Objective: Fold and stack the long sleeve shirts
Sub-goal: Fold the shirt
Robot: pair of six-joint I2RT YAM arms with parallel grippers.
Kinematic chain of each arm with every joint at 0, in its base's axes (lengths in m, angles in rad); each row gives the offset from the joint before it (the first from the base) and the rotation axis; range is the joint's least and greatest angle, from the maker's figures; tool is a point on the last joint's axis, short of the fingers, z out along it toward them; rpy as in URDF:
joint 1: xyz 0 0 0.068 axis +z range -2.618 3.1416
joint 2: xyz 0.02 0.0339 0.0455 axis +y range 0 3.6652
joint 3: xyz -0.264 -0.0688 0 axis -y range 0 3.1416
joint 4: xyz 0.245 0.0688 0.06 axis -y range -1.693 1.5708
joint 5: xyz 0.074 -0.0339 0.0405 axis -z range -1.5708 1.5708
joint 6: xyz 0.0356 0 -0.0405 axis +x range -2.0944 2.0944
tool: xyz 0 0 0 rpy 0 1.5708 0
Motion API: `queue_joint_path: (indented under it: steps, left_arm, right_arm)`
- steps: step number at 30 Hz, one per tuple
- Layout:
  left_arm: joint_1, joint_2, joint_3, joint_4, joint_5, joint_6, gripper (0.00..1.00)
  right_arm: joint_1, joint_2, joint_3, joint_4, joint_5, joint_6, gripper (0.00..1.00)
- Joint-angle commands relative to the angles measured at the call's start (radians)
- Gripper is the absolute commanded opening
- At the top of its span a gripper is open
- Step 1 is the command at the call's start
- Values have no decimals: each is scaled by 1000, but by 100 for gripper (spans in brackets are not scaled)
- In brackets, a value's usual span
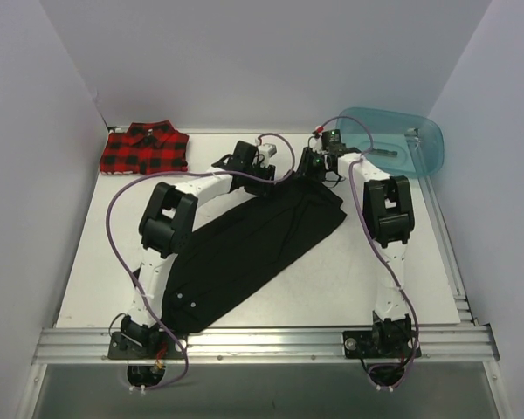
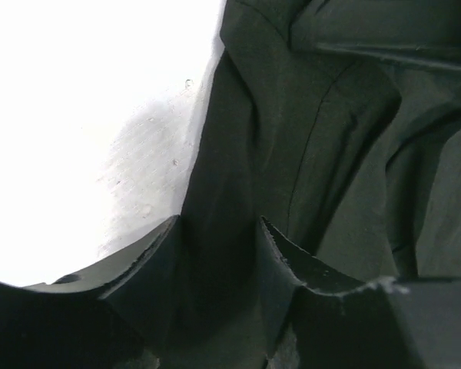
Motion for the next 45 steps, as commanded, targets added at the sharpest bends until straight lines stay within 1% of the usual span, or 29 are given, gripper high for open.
queue_joint_path:
  steps: [1,3,4,6,7,8,10,11,13,14,17,22,25,26,30,32,33,34,36,37,38,39,40,41,42,43,45]
  left_arm:
    - [5,19,44,36,10,14,50]
    - [8,24,42,41,19,7,49]
    - [10,25,42,41,27,7,44]
    - [16,25,42,45,27,-2,41]
    - [16,25,42,48,32,-2,35]
    - [19,24,38,53,35,-7,31]
    - [27,22,36,58,42,-13,27]
    - [28,24,34,58,46,-21,22]
    - [42,22,31,64,56,-33,21]
    - [47,22,28,70,59,-53,17]
    - [73,12,-1,111,91,-111,15]
    - [112,-8,-68,206,130,-208,15]
    - [129,-5,-96,242,168,-258,15]
    - [137,-4,-102,278,173,-283,15]
    - [146,-4,-119,306,188,-303,15]
    - [146,-11,-121,306,187,-297,16]
    - [149,-21,-121,311,185,-295,16]
    - [151,-28,-124,315,179,-295,18]
    - [154,-56,-130,327,165,-295,29]
    - [155,-65,-131,329,153,-291,34]
    - [155,-76,-134,329,127,-288,43]
    - [157,-99,-136,326,113,-286,47]
    - [157,-111,-136,324,99,-289,55]
    - [157,-123,-139,324,76,-291,63]
    - [154,-151,-147,332,70,-289,74]
    - [145,-165,-151,334,64,-292,78]
    - [128,-191,-141,328,58,-285,79]
  right_arm:
    - [-2,12,31,-4,-33,11,33]
    - [-2,20,33,1,-45,13,30]
    - [-2,21,33,2,-50,14,29]
    - [-4,20,31,4,-55,17,24]
    - [-6,18,28,12,-56,19,22]
    - [-4,14,24,13,-56,20,17]
    - [-7,7,11,28,-62,25,12]
    - [-10,0,2,38,-65,32,6]
    - [-21,-9,-24,62,-76,49,0]
    - [-25,-17,-33,73,-79,55,0]
    - [-48,-35,-77,114,-84,81,0]
    - [-72,-54,-113,139,-93,105,0]
    - [-78,-71,-133,194,-114,121,0]
    - [-79,-81,-146,208,-125,132,0]
    - [-81,-97,-168,260,-145,163,0]
    - [-79,-111,-174,291,-157,175,2]
    - [-81,-117,-177,300,-167,183,5]
    - [-79,-124,-182,314,-168,187,13]
    - [-78,-164,-203,328,-159,187,20]
    - [-79,-181,-209,332,-139,184,29]
    - [-78,-219,-217,332,-130,183,33]
    - [-79,-239,-228,331,-118,178,37]
    - [-78,-261,-248,320,-96,169,42]
    - [-78,-305,-255,309,-82,160,43]
    - [-78,-328,-263,294,-66,154,44]
    - [-75,-350,-280,248,-29,149,45]
    - [-72,-417,-314,192,-1,146,46]
